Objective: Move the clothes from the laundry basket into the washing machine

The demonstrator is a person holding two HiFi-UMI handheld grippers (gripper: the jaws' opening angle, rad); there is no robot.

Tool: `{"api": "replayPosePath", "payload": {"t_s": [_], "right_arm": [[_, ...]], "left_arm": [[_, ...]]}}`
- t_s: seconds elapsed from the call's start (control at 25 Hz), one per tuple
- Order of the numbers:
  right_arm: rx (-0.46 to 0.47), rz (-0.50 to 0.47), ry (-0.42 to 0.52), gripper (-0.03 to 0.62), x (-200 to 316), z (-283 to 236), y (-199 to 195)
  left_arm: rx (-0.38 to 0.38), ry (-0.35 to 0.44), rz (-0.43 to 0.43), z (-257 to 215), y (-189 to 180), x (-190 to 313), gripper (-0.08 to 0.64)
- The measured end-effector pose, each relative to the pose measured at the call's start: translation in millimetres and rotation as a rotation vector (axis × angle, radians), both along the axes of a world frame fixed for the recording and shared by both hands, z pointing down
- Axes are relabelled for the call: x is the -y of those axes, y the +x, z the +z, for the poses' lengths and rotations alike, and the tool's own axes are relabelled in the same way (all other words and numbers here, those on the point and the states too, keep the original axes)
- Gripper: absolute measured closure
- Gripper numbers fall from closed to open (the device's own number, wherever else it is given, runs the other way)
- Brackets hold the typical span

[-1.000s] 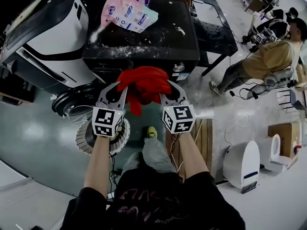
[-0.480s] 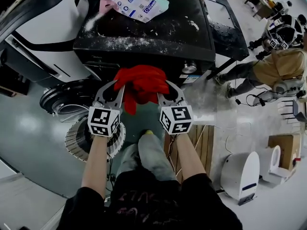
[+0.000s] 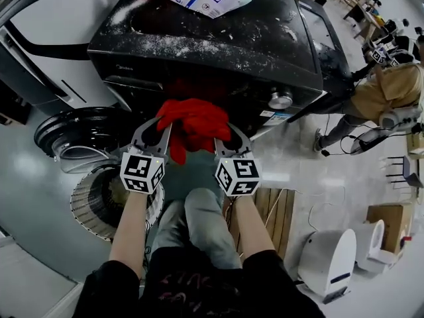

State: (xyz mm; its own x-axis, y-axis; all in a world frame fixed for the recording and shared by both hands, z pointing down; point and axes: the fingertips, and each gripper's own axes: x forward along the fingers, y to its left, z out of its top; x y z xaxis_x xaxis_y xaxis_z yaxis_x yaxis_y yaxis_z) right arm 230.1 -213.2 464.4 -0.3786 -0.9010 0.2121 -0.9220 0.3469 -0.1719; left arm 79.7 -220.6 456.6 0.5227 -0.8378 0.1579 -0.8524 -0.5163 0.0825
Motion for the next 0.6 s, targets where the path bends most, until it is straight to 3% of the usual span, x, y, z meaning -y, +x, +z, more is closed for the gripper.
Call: {"api": "replayPosePath", "payload": {"t_s": [0.48, 0.6], "right_arm": [[0.051, 0.039, 0.022, 0.512, 35, 114, 16], [0.050, 0.061, 0.044, 0.512, 48, 133, 19]], "left_arm": [[-0.033, 0.049, 0.000, 107, 17, 38, 0.500], [-0.085, 0.049, -0.022, 127, 20, 53, 0.500]]}}
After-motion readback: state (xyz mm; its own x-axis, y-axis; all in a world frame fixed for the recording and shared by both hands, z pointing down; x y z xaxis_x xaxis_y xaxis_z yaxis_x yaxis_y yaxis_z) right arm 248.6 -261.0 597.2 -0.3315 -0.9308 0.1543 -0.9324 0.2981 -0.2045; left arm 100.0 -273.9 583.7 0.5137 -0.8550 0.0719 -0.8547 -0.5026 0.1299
